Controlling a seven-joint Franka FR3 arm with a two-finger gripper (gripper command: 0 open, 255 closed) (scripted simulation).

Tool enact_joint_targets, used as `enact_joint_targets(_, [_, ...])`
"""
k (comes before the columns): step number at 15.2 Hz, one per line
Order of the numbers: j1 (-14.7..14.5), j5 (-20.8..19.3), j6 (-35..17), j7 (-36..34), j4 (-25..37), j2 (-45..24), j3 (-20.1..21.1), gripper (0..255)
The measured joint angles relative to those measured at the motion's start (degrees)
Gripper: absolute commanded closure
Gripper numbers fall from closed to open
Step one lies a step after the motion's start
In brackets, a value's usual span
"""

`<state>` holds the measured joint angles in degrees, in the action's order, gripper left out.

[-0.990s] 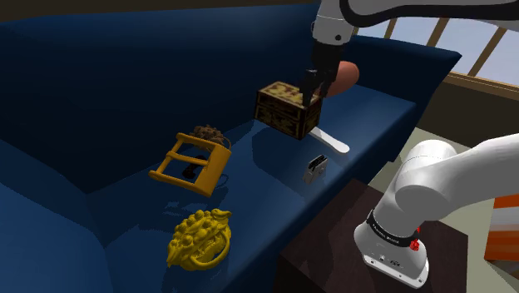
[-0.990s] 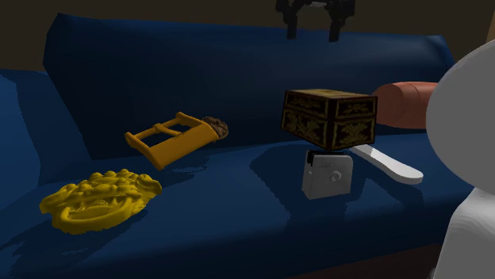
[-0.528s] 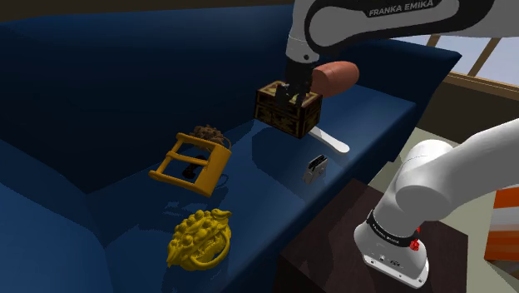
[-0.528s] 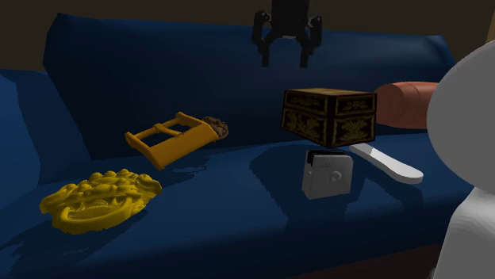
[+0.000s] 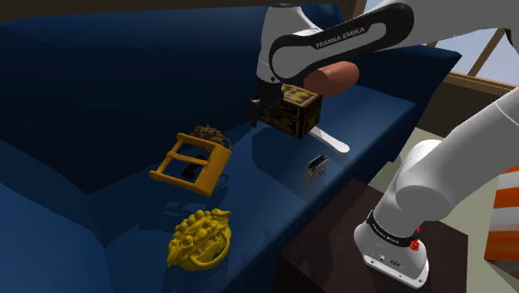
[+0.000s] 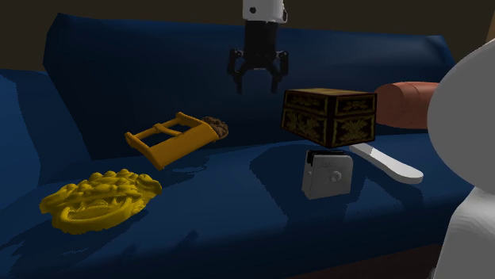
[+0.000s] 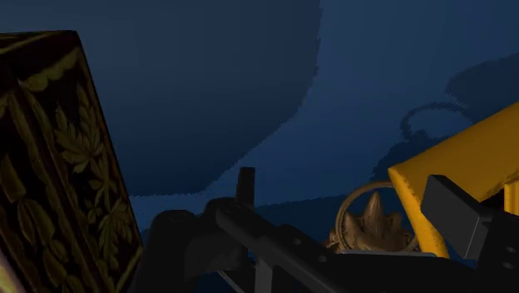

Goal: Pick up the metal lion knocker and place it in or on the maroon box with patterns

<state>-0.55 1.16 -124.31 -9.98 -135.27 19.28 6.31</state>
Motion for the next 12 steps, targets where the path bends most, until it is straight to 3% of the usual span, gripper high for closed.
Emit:
enact_joint_targets(5, [0.12,-1.98,-8.24,-3.14,3.88,-10.12,1.69,0])
enact_joint_targets(12, [-0.52,-6.98,-15.50,-8.69,13.75,-24.90,2.93,0])
